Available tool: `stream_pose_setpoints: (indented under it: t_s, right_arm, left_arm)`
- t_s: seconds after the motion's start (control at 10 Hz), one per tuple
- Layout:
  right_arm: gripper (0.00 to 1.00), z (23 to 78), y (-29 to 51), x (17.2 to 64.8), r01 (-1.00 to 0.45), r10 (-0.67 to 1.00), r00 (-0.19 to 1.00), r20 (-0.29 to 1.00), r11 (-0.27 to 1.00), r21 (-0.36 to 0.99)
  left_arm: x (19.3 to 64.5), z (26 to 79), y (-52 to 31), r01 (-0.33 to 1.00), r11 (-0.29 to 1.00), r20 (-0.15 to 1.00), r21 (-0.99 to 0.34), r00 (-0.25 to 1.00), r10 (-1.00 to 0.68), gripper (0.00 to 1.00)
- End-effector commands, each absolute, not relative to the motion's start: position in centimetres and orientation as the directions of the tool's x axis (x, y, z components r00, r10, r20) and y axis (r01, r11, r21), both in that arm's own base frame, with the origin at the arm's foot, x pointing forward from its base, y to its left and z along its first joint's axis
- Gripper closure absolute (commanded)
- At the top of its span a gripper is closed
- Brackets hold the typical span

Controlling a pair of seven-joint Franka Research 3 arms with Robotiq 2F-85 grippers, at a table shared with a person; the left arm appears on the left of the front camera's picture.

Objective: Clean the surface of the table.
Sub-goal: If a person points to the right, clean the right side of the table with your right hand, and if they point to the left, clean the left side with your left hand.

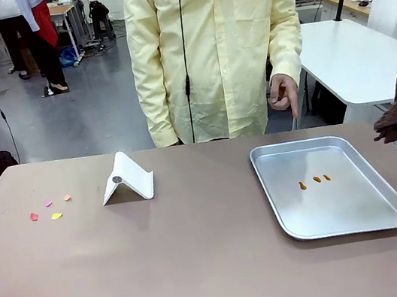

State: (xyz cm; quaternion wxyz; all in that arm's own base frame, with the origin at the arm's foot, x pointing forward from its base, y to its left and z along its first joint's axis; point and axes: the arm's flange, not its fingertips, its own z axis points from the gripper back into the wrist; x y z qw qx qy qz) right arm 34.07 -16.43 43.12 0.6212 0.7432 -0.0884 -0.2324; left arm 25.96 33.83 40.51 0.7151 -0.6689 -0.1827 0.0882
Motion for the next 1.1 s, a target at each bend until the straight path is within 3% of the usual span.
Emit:
stream_pose_setpoints:
  t_s: [0.0,0.6,0.7,1.0]
  right_arm:
    - [1.00,43.7,-16.6,34.0,0.164,-0.427,0.868,-0.253,-0.235,0.958]
    - [1.00,43.7,-16.6,34.0,0.164,-0.427,0.868,-0.253,-0.235,0.958]
    - [0.94,43.1,-16.4,34.1,0.157,-0.420,0.876,-0.236,-0.213,0.964]
    - [0.94,42.3,-12.7,37.6,0.178,-0.334,0.931,-0.148,0.061,0.982]
  left_arm:
    - [25.8,40.6,33.8,0.135,0.098,0.162,-0.986,0.918,0.363,1.00]
    - [25.8,40.6,33.8,0.135,0.098,0.162,-0.986,0.918,0.363,1.00]
    - [25.8,40.6,33.8,0.135,0.098,0.162,-0.986,0.918,0.363,1.00]
    - [25.8,40.6,33.8,0.135,0.098,0.162,-0.986,0.918,0.363,1.00]
